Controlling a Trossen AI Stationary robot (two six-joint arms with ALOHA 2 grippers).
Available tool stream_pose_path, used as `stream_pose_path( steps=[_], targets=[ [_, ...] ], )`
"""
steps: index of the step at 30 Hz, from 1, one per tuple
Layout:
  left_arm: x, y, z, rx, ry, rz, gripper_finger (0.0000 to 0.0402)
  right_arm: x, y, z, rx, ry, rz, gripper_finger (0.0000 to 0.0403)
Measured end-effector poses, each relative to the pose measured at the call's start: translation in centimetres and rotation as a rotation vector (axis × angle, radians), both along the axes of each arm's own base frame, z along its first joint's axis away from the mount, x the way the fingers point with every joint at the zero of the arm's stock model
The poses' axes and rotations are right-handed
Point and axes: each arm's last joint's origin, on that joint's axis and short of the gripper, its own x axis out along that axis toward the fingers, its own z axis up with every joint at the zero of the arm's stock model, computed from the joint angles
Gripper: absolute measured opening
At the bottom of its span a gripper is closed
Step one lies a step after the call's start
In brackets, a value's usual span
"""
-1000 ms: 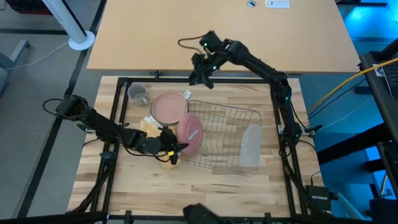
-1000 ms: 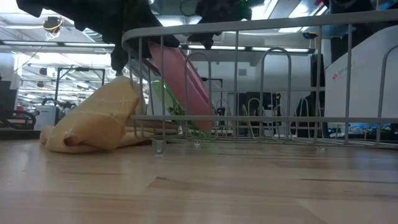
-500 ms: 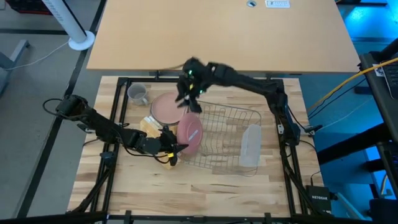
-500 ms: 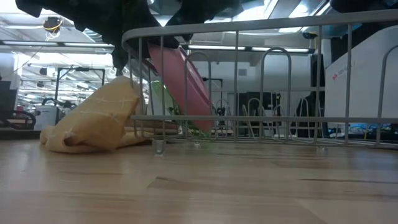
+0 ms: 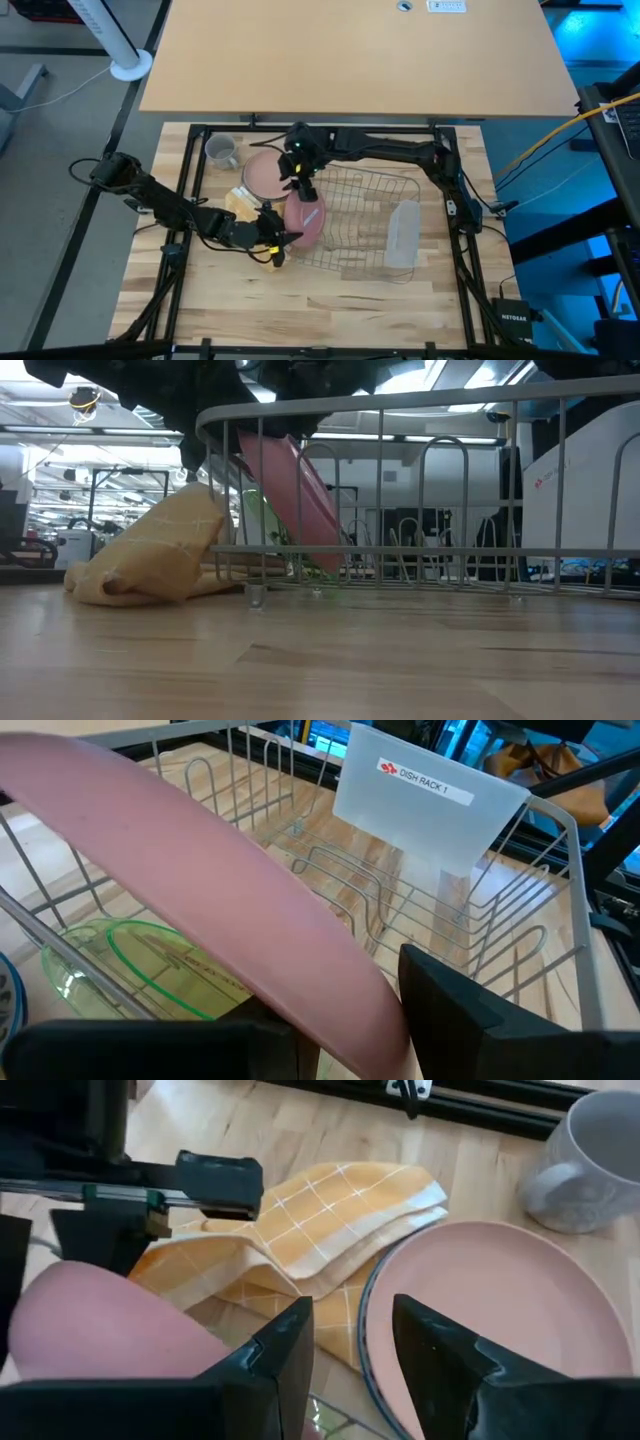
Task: Sort dishes
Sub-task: Put the pink plate in the dish rack
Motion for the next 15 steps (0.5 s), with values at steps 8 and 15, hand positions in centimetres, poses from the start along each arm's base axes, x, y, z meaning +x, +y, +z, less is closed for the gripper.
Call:
stream_pose_path(
  steps=[8,15],
  targets=[
    [-0.03,0.0,-0.09,0.034,0.02,-0.017,0.0114,-0.48,0.06,-0.5,0.013,0.062,0.0,0.0143],
    [-0.43,-0.38,-0.25,0.073,0.063,-0.04,0.0114,-0.64,0.06,-0.65,0.011,0.083,0.001,0.0143]
  ],
)
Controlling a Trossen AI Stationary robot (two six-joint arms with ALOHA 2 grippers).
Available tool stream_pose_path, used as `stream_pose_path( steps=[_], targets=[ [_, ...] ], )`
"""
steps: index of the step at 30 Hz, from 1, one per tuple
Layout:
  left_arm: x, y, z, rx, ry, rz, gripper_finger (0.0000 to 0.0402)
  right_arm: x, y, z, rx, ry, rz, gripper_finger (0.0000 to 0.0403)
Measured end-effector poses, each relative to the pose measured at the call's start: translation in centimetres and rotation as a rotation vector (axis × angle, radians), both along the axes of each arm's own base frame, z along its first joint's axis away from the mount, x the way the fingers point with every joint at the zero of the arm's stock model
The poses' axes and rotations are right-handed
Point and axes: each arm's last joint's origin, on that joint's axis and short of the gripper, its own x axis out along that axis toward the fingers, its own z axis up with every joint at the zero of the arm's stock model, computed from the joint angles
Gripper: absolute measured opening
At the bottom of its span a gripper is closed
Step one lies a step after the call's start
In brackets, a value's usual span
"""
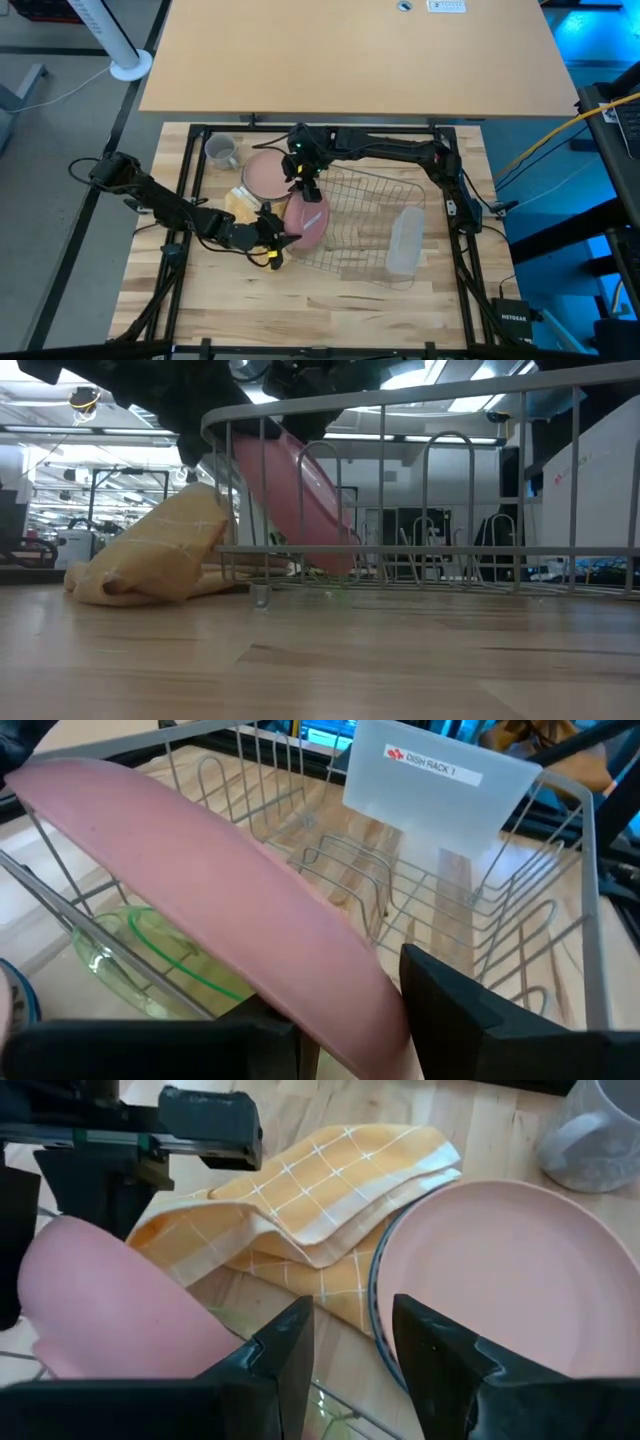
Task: Sort dishes
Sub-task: Put the pink plate in the dish rack
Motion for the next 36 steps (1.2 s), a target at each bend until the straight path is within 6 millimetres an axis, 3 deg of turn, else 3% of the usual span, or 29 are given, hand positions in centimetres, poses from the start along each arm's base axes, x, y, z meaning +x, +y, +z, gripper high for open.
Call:
stream_pose_path(
  steps=[5,16,28,36],
  targets=[
    [-0.1,-0.1,0.0,0.049,0.018,-0.025,0.0123,0.0,0.0,-0.1,0.0,0.007,0.002,0.0143],
    [-0.4,0.1,0.1,0.073,0.029,-0.011,0.0227,-0.1,0.1,-0.4,0.001,0.021,0.005,0.0143],
    [-3.8,1.5,3.0,0.056,0.074,-0.002,0.0213,-0.3,0.0,-0.5,-0.023,0.051,-0.012,0.0143],
    [-3.6,2.1,3.0,0.005,0.055,0.055,0.0212,-0.2,-0.3,-0.5,-0.137,0.06,-0.07,0.0143]
  ],
)
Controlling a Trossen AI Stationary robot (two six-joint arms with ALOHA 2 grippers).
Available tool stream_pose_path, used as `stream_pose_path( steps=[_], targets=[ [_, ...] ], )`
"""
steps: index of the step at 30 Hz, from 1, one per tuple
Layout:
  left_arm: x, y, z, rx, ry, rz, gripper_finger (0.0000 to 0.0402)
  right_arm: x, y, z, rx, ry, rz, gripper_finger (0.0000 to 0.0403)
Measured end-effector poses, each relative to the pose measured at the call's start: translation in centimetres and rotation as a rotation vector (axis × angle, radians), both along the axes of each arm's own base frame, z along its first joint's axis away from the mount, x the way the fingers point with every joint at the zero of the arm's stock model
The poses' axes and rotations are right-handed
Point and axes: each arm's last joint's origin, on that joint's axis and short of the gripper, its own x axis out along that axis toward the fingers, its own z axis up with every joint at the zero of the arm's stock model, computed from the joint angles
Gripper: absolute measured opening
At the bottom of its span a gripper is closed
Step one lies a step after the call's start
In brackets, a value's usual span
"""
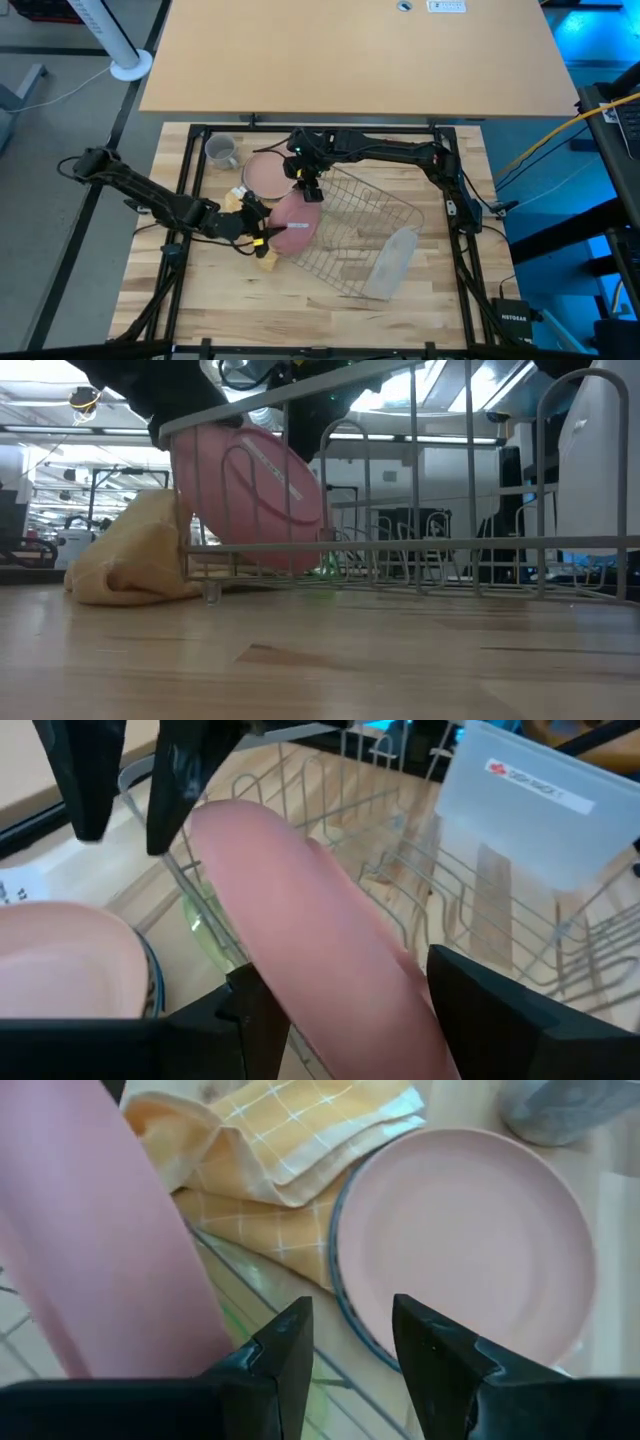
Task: Sort dishes
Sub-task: Put the pink plate in the dish rack
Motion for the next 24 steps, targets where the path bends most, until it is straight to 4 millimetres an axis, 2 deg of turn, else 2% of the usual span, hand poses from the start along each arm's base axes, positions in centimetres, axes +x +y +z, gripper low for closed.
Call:
stream_pose_path(
  steps=[3,7,16,20,24],
  targets=[
    [0.4,0.3,-0.4,-0.012,0.01,0.024,0.0212,-0.1,0.0,0.3,-0.017,-0.003,-0.011,0.0143],
    [0.9,0.5,-0.9,-0.015,0.019,0.045,0.0212,-0.8,0.0,1.5,-0.056,-0.012,-0.038,0.0143],
    [1.7,1.1,-0.4,0.015,-0.034,0.04,0.0212,-4.5,0.7,5.8,-0.044,0.026,-0.103,0.0143],
    [1.8,1.3,-0.3,0.029,-0.045,0.041,0.0212,-6.2,1.9,6.8,0.004,0.11,-0.143,0.0143],
    [1.9,1.5,-0.5,0.026,-0.037,0.048,0.0212,-7.0,4.6,6.8,0.045,0.203,-0.136,0.0143]
  ],
)
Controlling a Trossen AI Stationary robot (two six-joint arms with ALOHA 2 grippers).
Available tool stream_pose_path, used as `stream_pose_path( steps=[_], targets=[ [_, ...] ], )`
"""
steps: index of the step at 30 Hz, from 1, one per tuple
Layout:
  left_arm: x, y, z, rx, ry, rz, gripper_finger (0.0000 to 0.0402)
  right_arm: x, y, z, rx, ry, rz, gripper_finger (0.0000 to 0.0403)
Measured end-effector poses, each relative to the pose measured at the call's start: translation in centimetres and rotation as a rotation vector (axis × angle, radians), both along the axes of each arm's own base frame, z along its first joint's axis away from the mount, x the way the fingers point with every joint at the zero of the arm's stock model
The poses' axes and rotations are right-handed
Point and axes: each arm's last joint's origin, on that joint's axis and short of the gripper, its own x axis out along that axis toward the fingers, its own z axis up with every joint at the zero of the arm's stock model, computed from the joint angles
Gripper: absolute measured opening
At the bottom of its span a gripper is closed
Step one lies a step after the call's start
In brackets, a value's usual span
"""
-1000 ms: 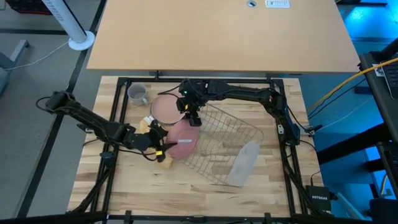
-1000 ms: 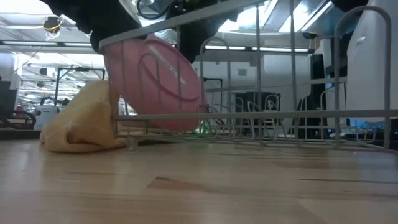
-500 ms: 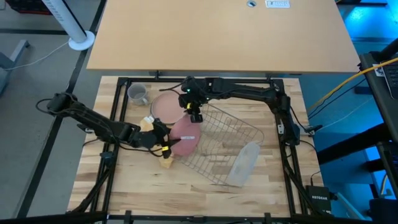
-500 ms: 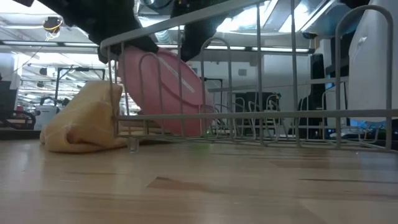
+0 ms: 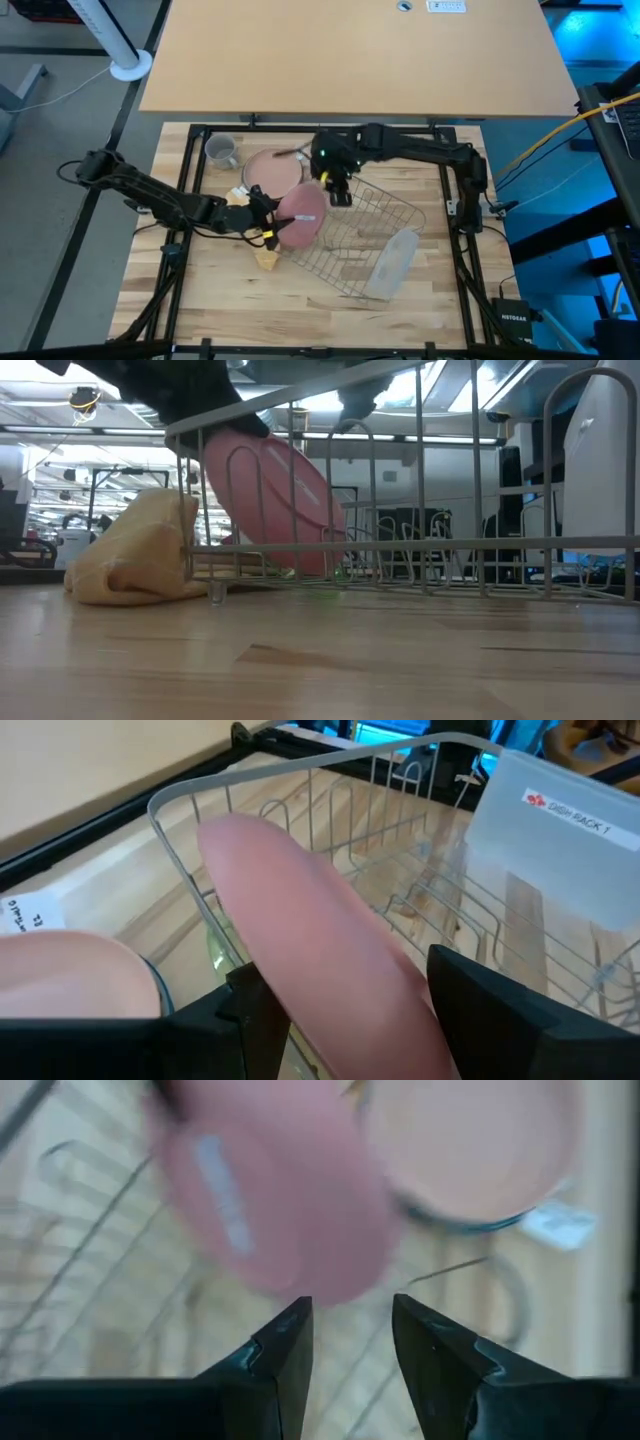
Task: Sort dishes
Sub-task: Put the pink plate in the dish rack
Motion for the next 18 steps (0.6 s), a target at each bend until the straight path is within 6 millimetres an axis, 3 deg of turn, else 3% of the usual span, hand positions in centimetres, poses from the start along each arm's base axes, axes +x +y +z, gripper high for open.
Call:
stream_pose_path(
  steps=[12,18],
  targets=[
    [0.5,-0.1,-0.9,0.001,0.033,0.005,0.0212,-2.5,8.5,-0.9,-0.158,0.273,-0.07,0.0143],
    [0.5,-0.1,-0.9,-0.024,0.026,0.016,0.0212,-3.7,11.5,-4.0,-0.234,0.377,-0.113,0.0143]
  ],
)
